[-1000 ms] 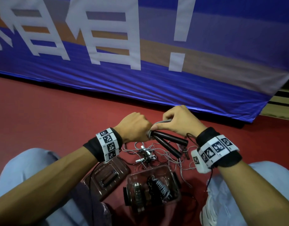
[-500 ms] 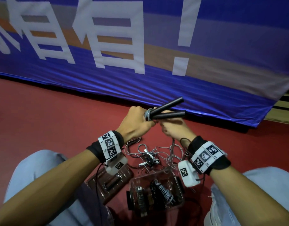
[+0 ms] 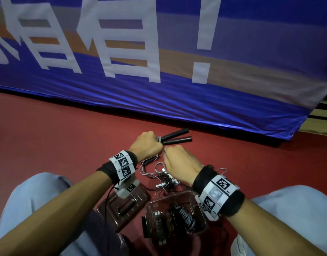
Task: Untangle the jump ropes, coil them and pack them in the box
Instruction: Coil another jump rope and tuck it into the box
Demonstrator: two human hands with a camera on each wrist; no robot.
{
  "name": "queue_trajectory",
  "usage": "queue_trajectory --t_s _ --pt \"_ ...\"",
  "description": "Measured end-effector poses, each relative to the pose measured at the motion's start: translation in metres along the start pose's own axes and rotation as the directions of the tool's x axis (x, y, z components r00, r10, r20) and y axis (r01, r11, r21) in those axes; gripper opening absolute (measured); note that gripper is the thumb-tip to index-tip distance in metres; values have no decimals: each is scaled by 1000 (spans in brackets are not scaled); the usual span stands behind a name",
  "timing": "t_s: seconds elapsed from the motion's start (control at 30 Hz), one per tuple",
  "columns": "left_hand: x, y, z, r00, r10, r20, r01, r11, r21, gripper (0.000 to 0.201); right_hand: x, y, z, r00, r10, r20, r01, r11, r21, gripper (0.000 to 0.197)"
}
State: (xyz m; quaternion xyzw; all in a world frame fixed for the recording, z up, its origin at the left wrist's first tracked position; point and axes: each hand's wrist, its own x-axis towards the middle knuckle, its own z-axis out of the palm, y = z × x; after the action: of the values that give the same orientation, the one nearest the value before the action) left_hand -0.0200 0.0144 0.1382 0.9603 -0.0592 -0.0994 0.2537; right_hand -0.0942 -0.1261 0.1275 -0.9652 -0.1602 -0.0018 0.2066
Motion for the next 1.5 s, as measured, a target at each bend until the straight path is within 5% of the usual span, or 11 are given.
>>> queue_trajectory --t_s 0.13,0.4,0.67,0.8,1.03,1.13,1.23,1.37,1.5 --pt "3 0 9 995 20 102 -30 995 100 23 0 16 -17 989 -150 -12 144 969 -198 27" --pt "3 0 12 959 147 244 -227 911 345 46 7 38 -25 981 -195 3 193 966 -172 39" --pt "-9 8 2 876 367 312 -477 749 459 24 10 45 -32 980 -195 -50 186 971 -148 52" --pt "-11 6 -10 797 528 293 -591 583 557 25 12 47 -42 993 -80 -83 88 991 102 55" --pt "-19 1 -32 609 709 355 -706 280 651 23 10 36 -43 966 -131 222 -2 857 516 51" --pt "-20 -2 -38 502 811 300 -774 267 574 21 6 27 -48 933 -164 321 -92 752 652 35" --pt "-21 -5 -48 426 872 243 -815 253 521 21 4 15 -49 919 -204 338 -121 670 732 50" --pt "-26 -6 -53 396 899 188 -851 282 443 20 5 11 -49 884 -251 394 -188 582 792 76" --pt "-25 -10 -43 416 903 104 -862 355 362 20 5 20 -56 841 -330 429 -182 574 799 74"
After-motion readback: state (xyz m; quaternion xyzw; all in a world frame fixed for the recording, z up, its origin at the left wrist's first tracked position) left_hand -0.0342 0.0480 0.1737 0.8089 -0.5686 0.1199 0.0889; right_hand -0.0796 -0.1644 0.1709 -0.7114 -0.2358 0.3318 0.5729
